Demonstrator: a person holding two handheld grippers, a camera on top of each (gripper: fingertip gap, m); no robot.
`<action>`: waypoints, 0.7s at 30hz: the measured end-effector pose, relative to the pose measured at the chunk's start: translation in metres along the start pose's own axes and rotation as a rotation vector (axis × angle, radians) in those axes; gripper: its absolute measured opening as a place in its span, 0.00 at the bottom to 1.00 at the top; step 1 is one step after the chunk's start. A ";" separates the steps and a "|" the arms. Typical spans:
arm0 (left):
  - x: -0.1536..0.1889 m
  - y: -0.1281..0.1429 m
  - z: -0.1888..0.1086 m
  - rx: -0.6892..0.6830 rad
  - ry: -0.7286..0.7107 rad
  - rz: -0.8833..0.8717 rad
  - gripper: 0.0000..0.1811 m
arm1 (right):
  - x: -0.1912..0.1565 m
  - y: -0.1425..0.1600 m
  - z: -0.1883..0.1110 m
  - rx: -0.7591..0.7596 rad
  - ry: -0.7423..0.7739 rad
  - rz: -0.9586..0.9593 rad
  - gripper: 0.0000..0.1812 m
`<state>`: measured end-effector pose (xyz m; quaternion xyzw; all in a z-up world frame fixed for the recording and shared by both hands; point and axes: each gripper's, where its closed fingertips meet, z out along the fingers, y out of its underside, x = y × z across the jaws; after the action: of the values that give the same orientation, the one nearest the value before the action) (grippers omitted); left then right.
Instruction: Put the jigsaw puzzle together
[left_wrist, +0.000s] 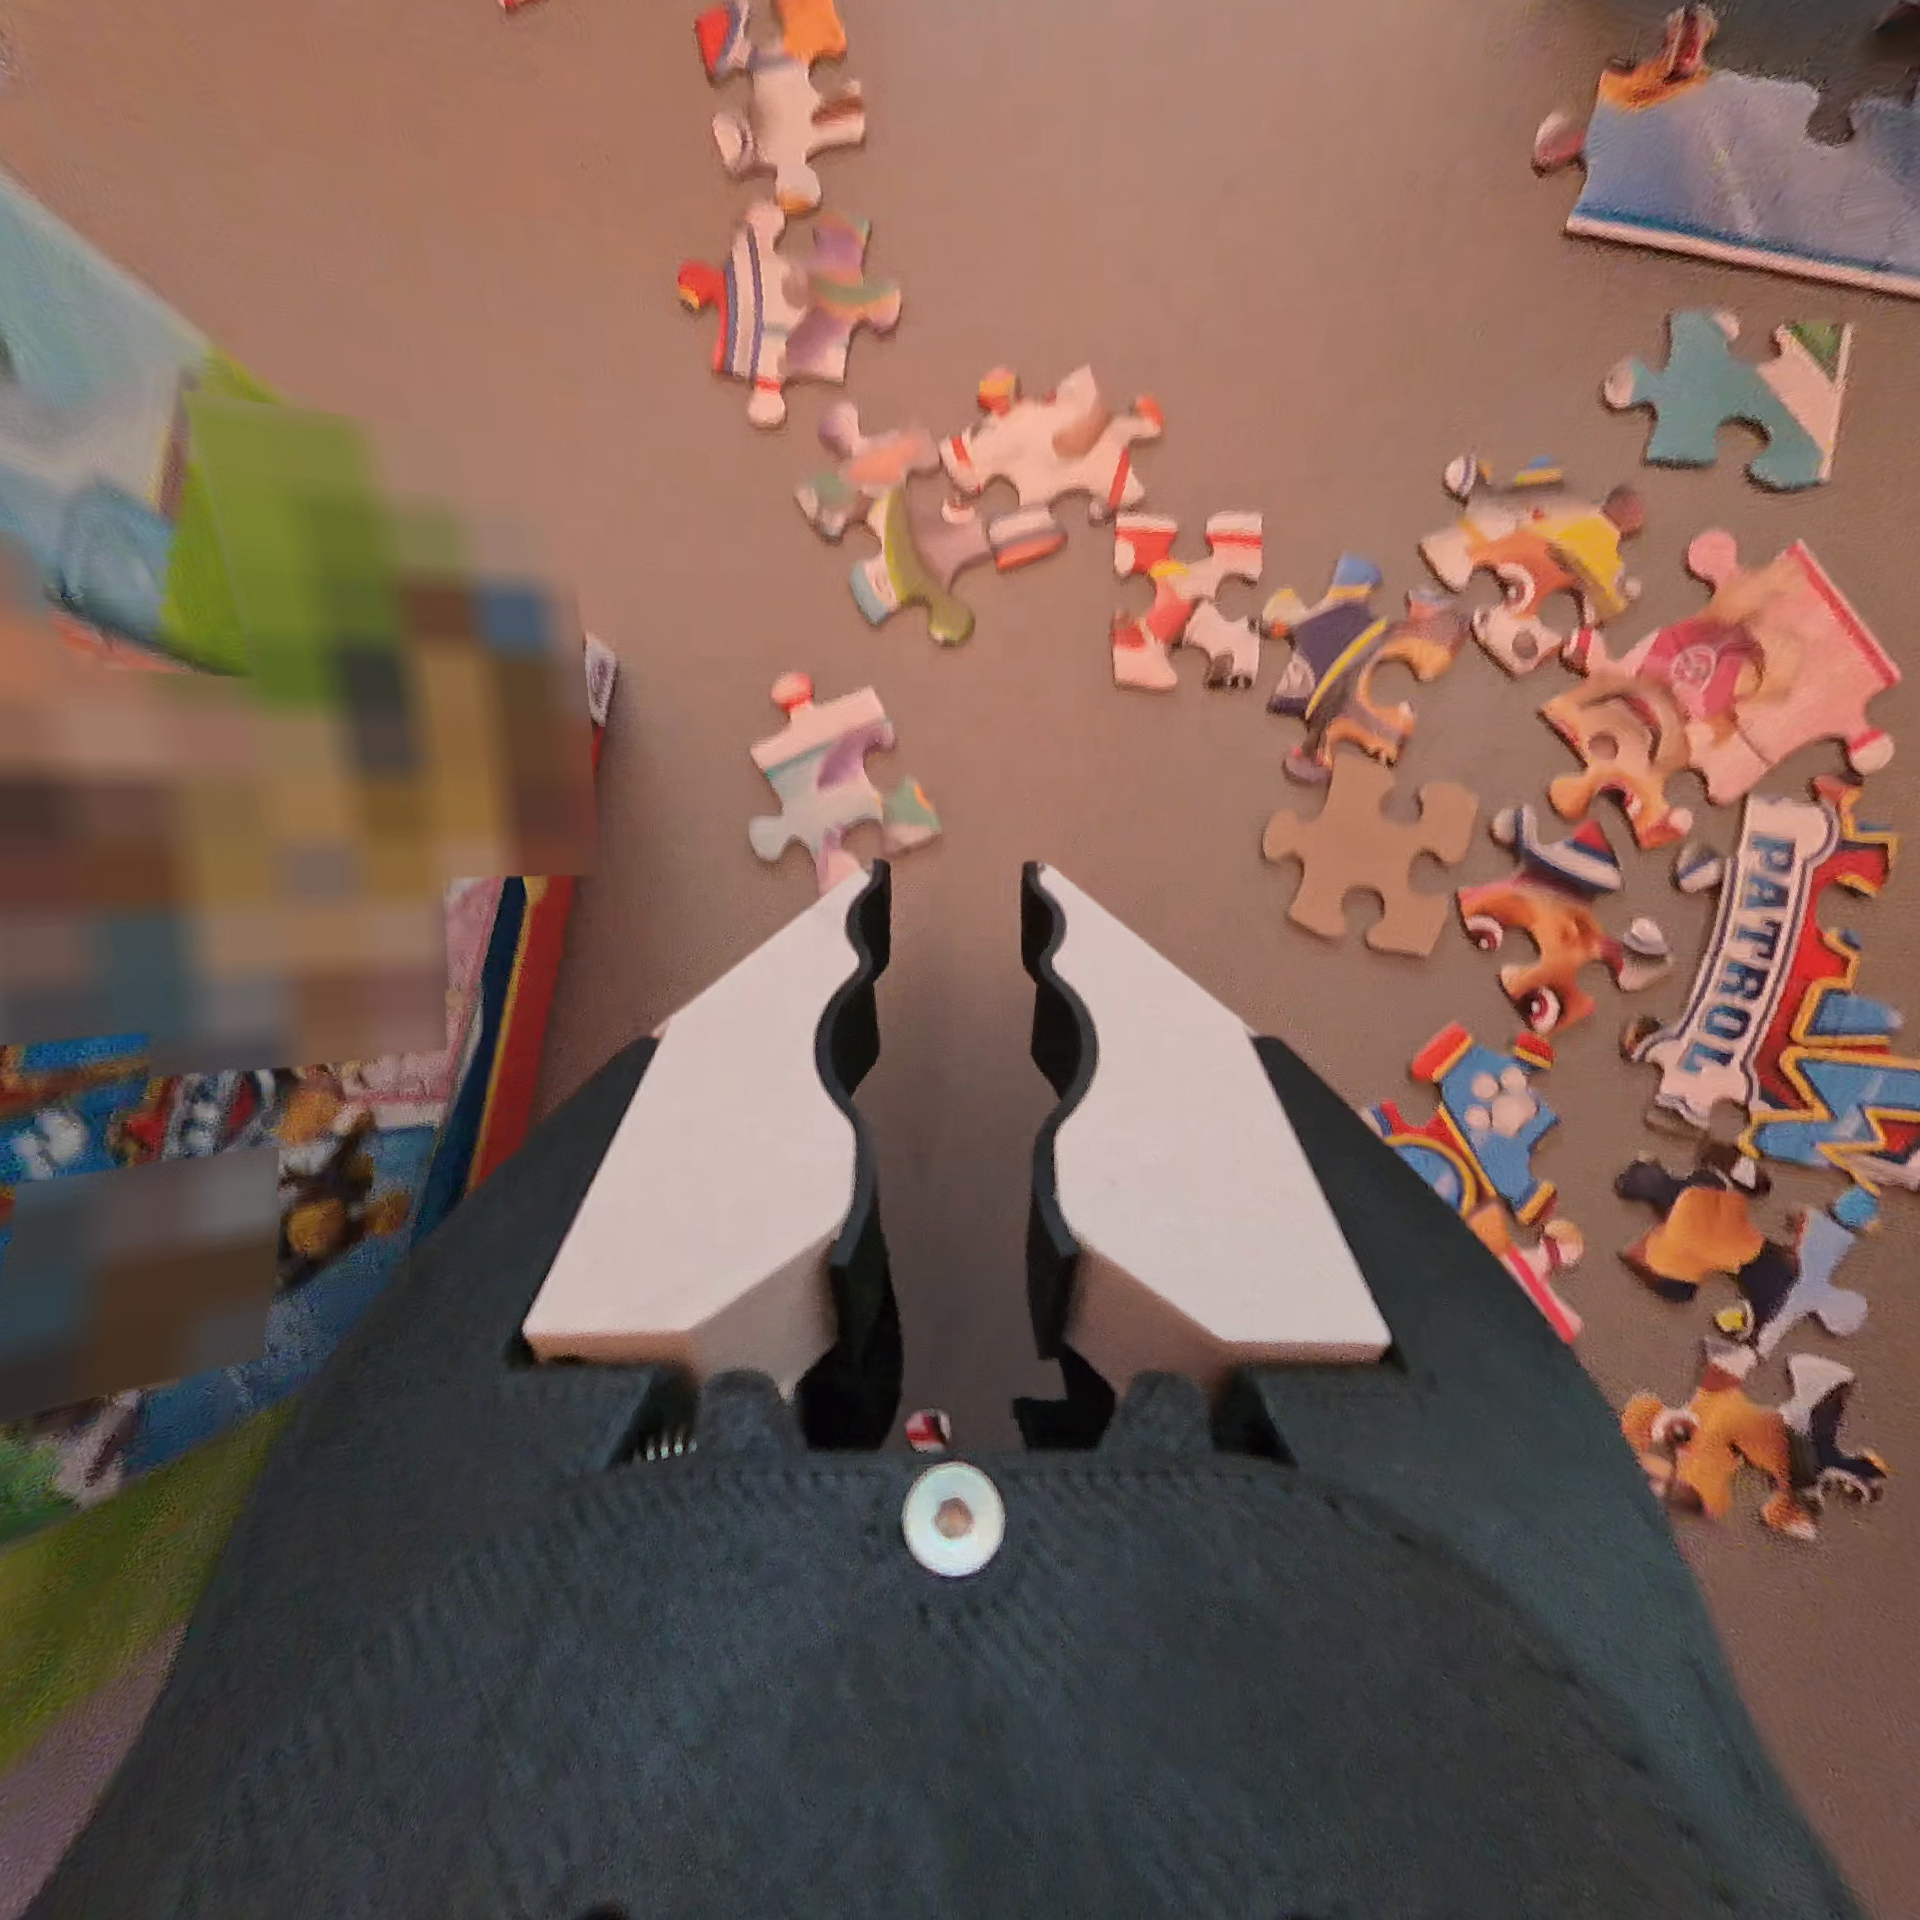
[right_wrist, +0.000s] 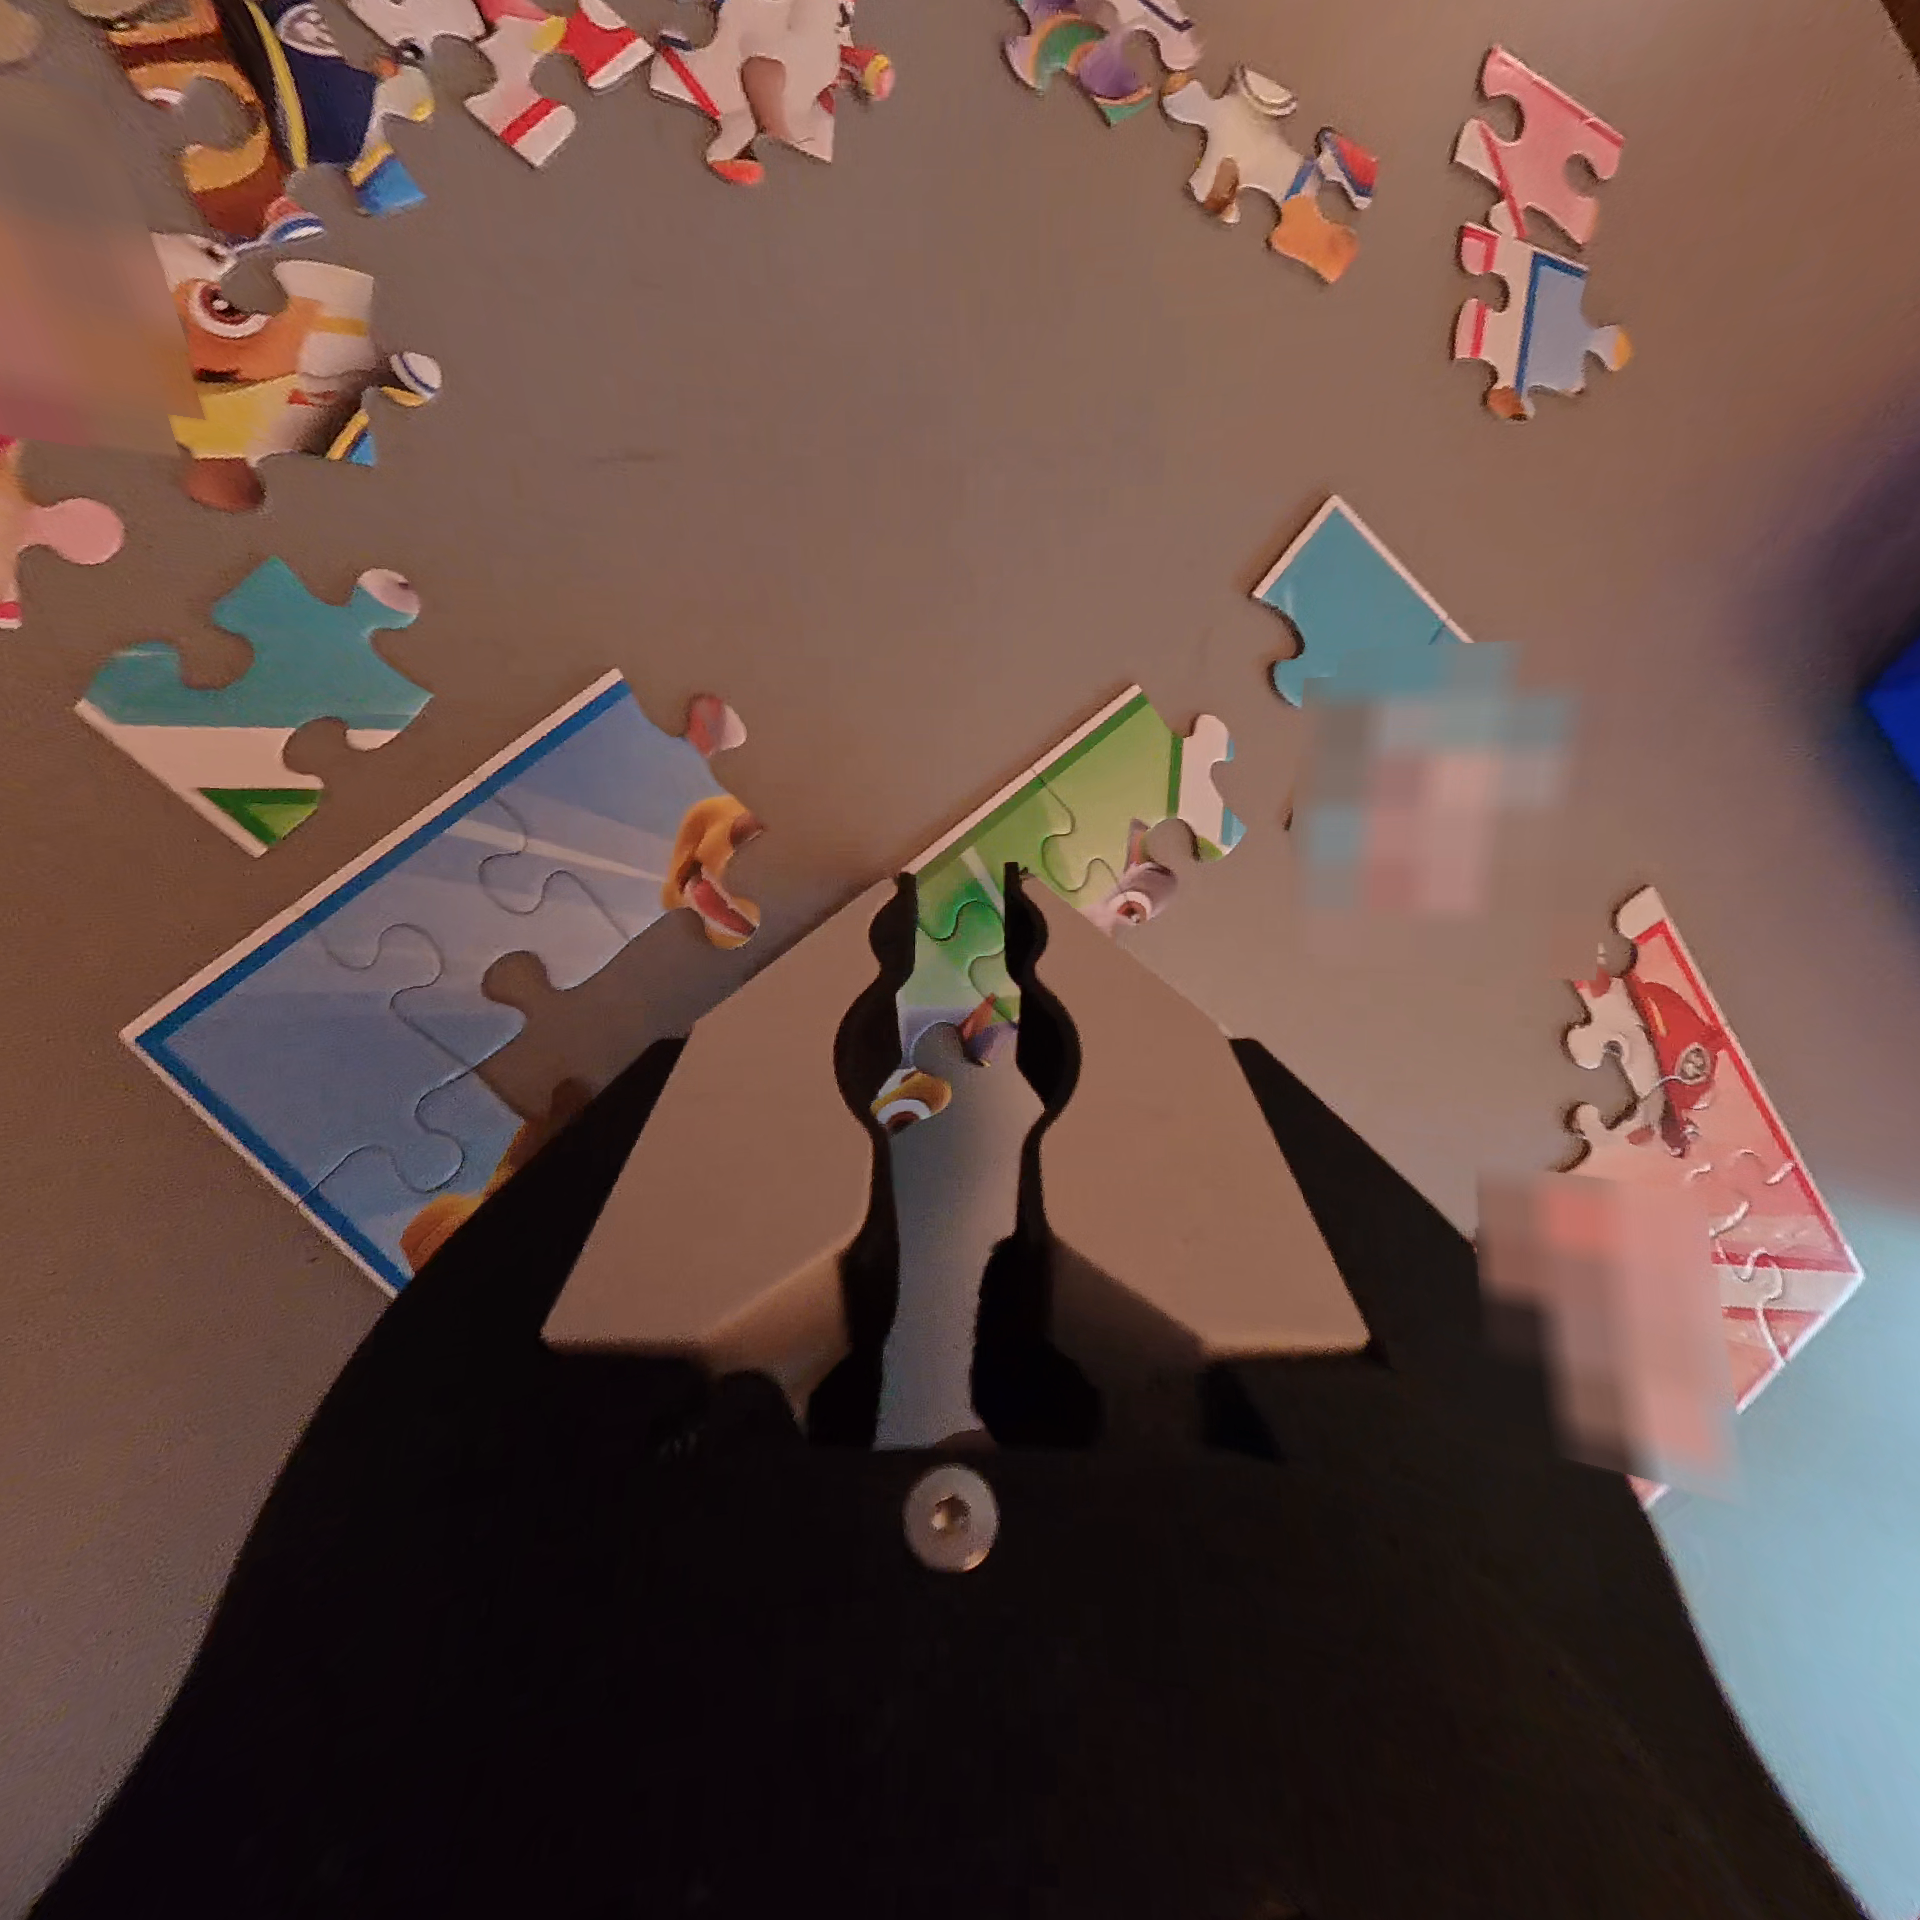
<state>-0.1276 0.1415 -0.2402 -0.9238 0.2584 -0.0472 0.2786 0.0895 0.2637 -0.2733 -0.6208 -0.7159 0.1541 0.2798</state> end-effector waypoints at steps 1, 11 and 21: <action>0.001 0.007 -0.002 -0.003 0.007 -0.011 0.13 | -0.003 0.002 -0.001 0.006 -0.016 -0.007 0.06; -0.014 0.054 -0.032 0.016 -0.002 -0.110 0.17 | -0.022 0.026 -0.028 -0.083 -0.197 -0.009 0.20; 0.003 0.131 -0.070 -0.045 0.047 -0.238 0.24 | -0.040 0.039 -0.035 -0.099 -0.282 -0.017 0.15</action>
<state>-0.2007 0.0124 -0.2520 -0.9526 0.1545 -0.0958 0.2441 0.1443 0.2272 -0.2758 -0.5998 -0.7603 0.2019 0.1465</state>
